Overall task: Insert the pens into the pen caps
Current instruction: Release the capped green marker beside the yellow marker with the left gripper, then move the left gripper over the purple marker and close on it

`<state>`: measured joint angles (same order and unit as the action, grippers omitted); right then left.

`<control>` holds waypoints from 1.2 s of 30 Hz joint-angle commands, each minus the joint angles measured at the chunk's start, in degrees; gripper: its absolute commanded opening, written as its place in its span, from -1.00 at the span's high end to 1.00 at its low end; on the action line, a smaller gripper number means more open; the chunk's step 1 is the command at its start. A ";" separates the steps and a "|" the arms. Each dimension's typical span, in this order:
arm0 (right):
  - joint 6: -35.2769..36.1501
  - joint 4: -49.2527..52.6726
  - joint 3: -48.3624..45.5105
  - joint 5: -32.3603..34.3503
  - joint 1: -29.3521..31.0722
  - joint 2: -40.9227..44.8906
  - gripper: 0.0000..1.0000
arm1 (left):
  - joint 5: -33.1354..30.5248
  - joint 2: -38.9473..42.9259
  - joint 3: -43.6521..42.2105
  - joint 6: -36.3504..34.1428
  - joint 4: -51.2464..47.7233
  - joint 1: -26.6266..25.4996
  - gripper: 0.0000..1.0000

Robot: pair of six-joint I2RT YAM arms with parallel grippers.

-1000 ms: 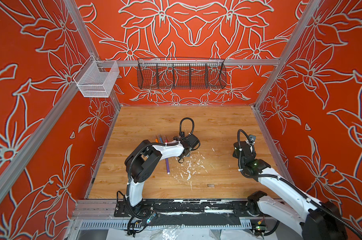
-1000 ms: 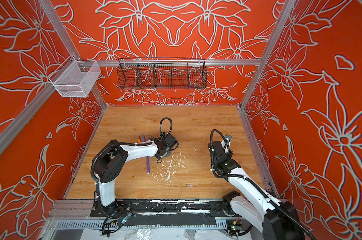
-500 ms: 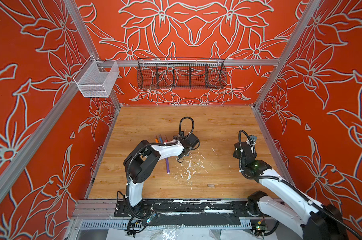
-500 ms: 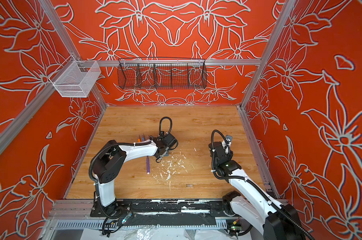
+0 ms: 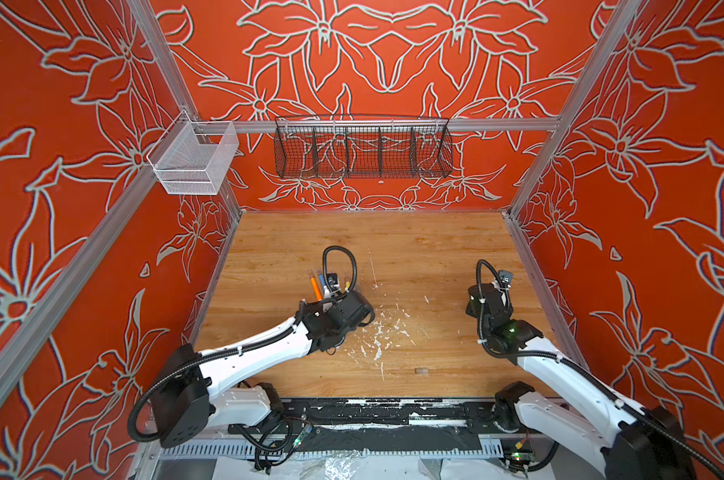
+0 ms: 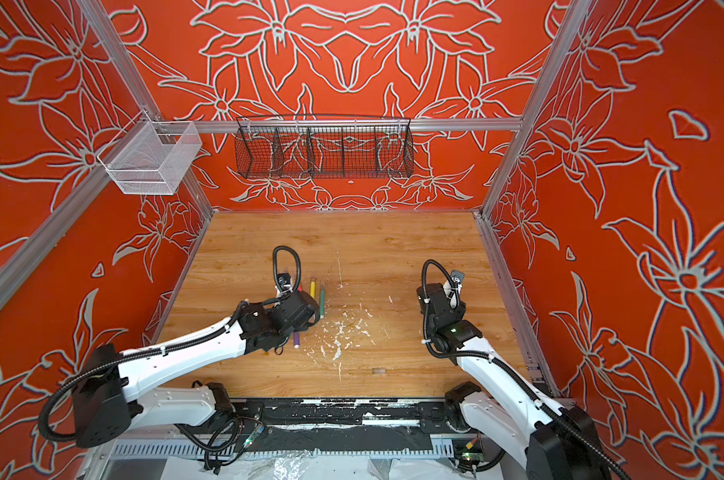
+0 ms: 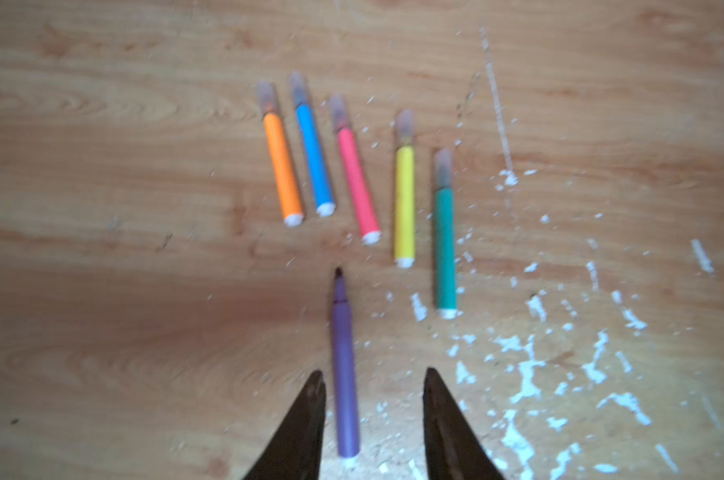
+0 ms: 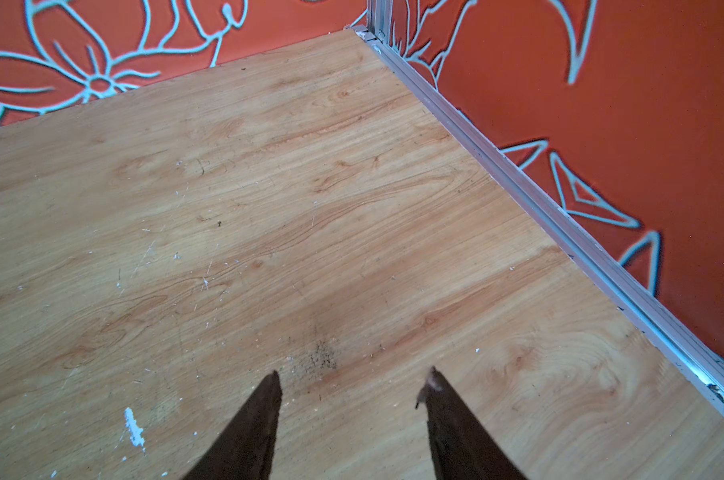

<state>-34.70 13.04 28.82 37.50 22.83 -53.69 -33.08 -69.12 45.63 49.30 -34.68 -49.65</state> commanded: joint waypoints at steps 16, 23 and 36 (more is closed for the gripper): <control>-0.15 0.98 -0.25 -0.52 -0.17 0.08 -0.15 | 8.34 -3.53 -11.56 -0.44 12.96 1.31 0.26; -0.18 0.92 -0.25 -0.59 -0.24 0.01 -0.14 | 9.20 -9.49 -11.02 1.47 12.10 3.97 0.26; -0.11 1.00 -0.28 -0.67 -0.15 0.03 -0.15 | 14.14 -16.04 -10.06 -0.61 15.45 6.56 0.67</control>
<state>-34.70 13.06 28.82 36.97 22.83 -53.69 -22.33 -82.83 35.90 48.73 -17.87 -43.51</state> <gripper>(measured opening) 0.575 0.183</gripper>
